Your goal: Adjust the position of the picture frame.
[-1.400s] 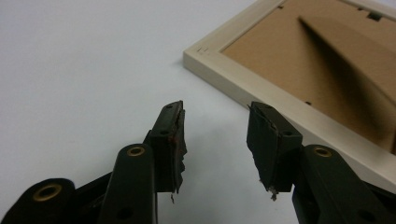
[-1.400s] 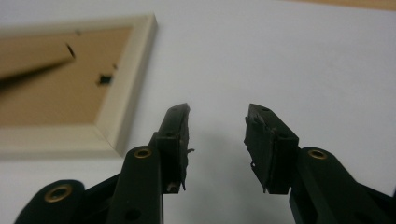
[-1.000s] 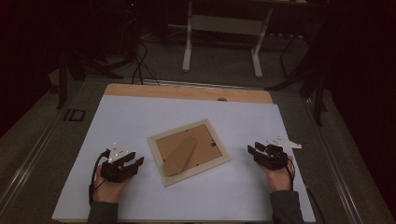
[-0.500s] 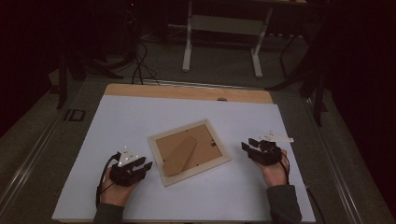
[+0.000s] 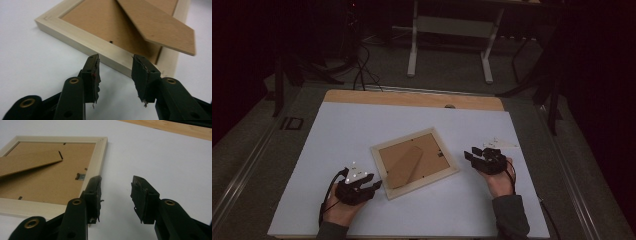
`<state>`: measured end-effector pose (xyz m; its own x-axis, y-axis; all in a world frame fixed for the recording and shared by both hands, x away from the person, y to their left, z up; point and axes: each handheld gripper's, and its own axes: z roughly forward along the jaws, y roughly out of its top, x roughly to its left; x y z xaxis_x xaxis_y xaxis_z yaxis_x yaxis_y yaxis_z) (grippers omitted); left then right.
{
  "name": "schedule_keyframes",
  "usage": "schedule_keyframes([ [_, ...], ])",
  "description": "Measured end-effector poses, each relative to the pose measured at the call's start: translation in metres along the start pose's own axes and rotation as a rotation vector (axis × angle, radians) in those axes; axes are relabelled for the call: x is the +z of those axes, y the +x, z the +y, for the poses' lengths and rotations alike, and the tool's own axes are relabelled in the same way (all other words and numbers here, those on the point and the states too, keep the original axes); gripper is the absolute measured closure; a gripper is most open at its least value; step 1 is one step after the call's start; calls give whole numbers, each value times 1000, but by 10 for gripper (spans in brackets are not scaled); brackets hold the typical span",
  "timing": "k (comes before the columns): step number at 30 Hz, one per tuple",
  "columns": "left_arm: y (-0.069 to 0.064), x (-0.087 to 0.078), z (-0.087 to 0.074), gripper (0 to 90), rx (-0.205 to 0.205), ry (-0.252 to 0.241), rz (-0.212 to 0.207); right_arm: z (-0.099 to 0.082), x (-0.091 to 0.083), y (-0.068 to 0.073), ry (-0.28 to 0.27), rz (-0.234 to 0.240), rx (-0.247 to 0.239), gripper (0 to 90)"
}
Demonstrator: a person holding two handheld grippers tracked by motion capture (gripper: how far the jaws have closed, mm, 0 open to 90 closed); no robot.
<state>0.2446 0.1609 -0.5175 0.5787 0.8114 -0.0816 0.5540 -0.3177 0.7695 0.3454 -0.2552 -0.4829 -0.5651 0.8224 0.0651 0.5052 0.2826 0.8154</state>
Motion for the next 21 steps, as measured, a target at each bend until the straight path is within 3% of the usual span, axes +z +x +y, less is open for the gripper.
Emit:
schedule_keyframes([
  [18, -26, 8, -3, 401, 48, 29, 11, 8, 19, 5, 24, 22, -18, 623],
  [21, -28, 10, -4, 374, 39, 37, 14, 8, 24, 5, 25, 32, -12, 628],
])
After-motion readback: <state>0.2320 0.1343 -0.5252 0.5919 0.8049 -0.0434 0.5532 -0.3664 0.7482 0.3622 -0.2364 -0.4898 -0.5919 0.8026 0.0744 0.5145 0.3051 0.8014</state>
